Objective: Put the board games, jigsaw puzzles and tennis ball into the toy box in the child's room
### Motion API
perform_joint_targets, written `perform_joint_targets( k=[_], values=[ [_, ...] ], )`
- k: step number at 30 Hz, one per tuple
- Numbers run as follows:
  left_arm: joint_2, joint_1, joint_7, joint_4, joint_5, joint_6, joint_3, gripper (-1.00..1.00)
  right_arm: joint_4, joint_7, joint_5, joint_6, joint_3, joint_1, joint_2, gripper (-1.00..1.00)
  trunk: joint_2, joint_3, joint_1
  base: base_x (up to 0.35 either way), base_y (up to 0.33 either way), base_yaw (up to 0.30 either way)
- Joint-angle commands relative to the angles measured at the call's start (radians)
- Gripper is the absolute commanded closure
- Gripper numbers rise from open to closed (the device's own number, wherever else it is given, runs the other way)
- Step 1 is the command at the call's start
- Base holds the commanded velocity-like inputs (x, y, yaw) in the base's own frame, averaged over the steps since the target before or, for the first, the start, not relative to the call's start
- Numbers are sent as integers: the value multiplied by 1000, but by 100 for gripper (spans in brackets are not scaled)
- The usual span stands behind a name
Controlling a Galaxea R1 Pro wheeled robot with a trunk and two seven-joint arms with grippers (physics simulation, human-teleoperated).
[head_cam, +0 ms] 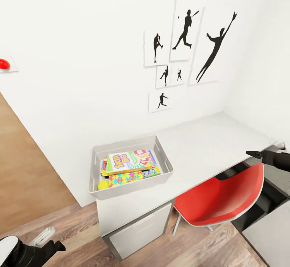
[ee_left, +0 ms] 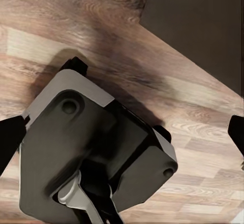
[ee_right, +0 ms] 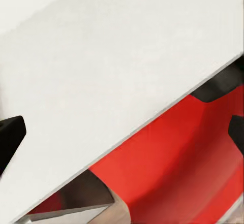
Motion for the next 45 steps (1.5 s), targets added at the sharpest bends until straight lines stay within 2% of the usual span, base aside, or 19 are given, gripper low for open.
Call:
perform_joint_targets(
  k=[1,8,19,22,23,26,27,31,32,34,38,45],
  values=[
    [-1,1,4,9,-1,1,1,-100,5,-1,4,5,-5,2,-1,-100,-2,-1,1,0,0,-240],
    [-5,6,-56,60,-65,-13,0,-100,70,-2,26,5,-21,12,-3,-100,-2,6,1,0,0,-240],
    [-6,9,-137,164,-139,-73,-5,-100,139,-1,43,5,-30,17,-8,-100,-2,17,1,0,0,-239],
    [-6,9,-171,212,-172,-97,-8,-100,170,-1,46,5,-50,19,-9,-100,-2,19,1,0,0,-178],
    [-6,9,-171,212,-172,-97,-8,-100,170,-1,46,5,-50,19,-9,-100,-2,20,1,0,0,-143],
    [-7,9,-211,262,-213,-122,-9,-100,211,0,48,5,-70,28,-8,-100,-2,21,1,0,0,-93],
    [-7,9,-211,262,-213,-122,-9,-100,211,0,48,5,-70,28,-8,-100,-2,21,1,0,0,-73],
    [-8,9,-280,325,-267,-159,-10,-100,252,3,47,5,-83,72,-5,-100,-2,22,1,0,0,-43],
    [-8,9,-280,325,-267,-159,-10,-100,252,3,47,5,-83,72,-5,-100,-2,22,1,0,0,-30],
    [-9,9,-315,351,-290,-180,-11,-100,265,4,47,5,-86,96,-2,-100,-2,22,1,0,0,-22],
    [-10,9,-357,389,-318,-209,-11,-100,281,4,46,5,-89,127,3,-100,-2,23,1,0,0,-14],
    [-10,9,-392,442,-342,-235,-11,-100,313,6,45,5,-89,190,10,-100,-2,23,1,0,0,-6]
  ],
)
